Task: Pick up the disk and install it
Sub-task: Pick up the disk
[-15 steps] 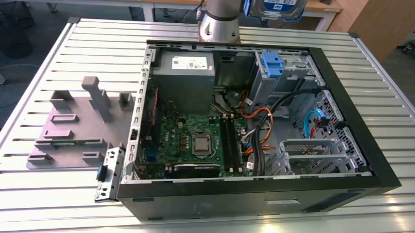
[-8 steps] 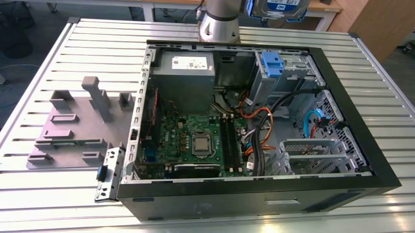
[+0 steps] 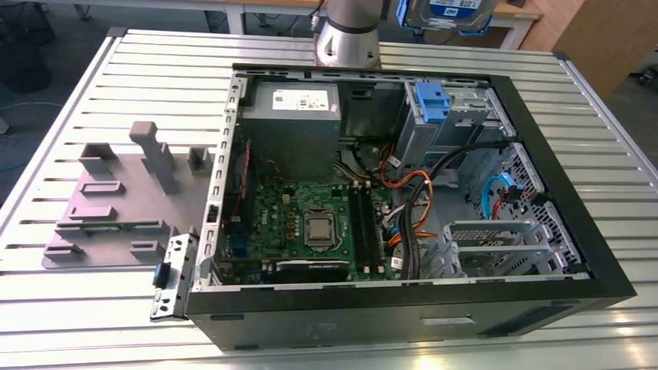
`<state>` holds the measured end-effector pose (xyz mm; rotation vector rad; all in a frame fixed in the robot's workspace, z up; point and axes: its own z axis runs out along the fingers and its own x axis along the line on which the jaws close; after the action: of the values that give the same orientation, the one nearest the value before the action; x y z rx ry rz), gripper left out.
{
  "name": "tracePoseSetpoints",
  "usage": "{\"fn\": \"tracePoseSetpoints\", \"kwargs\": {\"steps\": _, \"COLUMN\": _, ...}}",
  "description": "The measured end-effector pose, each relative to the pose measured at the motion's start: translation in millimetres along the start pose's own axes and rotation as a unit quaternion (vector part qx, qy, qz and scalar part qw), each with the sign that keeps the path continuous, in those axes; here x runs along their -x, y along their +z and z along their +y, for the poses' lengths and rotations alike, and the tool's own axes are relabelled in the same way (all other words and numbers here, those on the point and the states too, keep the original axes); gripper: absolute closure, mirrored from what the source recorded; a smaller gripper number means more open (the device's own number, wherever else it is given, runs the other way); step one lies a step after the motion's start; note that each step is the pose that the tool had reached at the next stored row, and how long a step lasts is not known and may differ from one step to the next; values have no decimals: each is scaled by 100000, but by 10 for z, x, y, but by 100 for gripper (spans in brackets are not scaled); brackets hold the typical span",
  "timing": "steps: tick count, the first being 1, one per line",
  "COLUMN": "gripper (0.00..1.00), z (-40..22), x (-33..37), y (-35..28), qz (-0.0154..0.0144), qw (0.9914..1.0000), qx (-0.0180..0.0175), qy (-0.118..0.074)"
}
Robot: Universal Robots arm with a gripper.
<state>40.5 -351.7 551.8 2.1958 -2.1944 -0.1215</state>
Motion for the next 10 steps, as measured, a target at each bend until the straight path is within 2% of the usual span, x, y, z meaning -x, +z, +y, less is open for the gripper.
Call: {"fn": "tracePoseSetpoints", "kwargs": {"steps": 10, "gripper": 63, "z": -87, "x": 0, "y": -7, "qz": -1, "qw": 100000, "qx": 36, "qy": 3}}
